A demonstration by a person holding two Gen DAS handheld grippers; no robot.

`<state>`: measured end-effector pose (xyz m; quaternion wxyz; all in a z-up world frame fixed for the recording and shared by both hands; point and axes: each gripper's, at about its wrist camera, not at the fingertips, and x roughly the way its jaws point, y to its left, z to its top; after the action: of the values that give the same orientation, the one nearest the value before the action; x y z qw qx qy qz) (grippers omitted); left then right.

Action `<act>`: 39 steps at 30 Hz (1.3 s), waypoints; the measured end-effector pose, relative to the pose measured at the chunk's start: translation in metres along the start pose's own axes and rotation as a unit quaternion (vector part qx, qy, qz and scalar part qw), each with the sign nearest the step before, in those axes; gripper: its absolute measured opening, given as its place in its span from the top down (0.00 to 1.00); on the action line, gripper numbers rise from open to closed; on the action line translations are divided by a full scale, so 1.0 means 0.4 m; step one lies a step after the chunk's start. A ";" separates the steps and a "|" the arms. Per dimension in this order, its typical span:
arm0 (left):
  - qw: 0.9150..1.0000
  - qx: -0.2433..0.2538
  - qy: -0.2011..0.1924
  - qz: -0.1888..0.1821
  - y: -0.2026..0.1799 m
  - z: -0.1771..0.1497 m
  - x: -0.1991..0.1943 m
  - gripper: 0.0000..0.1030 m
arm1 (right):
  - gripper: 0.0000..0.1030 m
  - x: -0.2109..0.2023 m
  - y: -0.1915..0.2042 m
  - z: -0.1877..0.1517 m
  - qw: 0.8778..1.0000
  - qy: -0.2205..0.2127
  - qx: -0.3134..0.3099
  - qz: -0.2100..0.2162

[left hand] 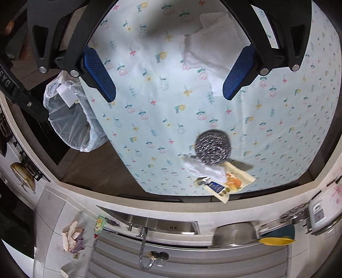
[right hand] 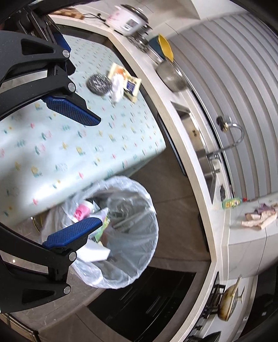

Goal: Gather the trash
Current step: 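Move both tools back over the table toward the white tissue, then grasp the white tissue with the left gripper while the right gripper grasps the steel scrubber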

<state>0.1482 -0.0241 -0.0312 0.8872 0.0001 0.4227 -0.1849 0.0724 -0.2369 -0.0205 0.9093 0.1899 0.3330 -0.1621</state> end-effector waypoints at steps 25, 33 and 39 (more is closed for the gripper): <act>0.998 -0.044 0.017 0.030 0.189 -0.130 -0.075 0.07 | 0.19 -0.042 0.204 -0.186 0.997 0.055 -0.057 0.023; 0.997 -0.062 0.046 0.024 0.208 -0.159 -0.027 0.07 | 0.19 -0.017 0.206 -0.216 0.995 0.073 -0.062 0.020; 0.995 -0.068 0.068 0.018 0.210 -0.170 0.021 0.07 | 0.19 0.012 0.201 -0.223 0.994 0.085 -0.059 0.020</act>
<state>0.1294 0.0623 -0.0943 0.8576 -0.0404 0.4934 -0.1392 0.0613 -0.1268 -0.0677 0.8902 0.1561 0.4144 -0.1068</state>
